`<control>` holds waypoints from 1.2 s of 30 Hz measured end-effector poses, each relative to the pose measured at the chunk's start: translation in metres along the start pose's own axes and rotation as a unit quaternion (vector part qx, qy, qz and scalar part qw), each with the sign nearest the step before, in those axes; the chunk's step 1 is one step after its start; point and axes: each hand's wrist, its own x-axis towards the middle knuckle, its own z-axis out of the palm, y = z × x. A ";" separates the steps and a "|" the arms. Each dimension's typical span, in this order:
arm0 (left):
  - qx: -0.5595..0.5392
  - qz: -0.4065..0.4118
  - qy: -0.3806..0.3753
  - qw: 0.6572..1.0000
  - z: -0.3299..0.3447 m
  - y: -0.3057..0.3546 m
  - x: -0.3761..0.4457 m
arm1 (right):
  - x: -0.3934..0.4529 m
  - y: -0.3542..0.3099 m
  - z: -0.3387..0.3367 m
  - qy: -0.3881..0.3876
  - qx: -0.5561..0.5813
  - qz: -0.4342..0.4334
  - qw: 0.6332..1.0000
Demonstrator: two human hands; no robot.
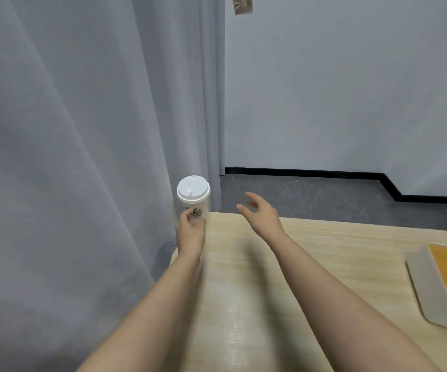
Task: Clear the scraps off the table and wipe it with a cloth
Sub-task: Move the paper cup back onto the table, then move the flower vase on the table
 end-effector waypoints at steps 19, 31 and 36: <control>0.064 0.106 -0.390 0.913 0.220 -0.035 -0.257 | -0.221 0.223 -0.254 0.259 0.103 0.111 0.954; 0.132 0.123 -0.516 0.837 0.397 -0.067 -0.386 | -0.292 0.368 -0.393 0.436 0.114 0.173 0.876; 0.169 0.155 -0.529 0.817 0.465 -0.077 -0.410 | -0.281 0.409 -0.428 0.464 0.126 0.173 0.860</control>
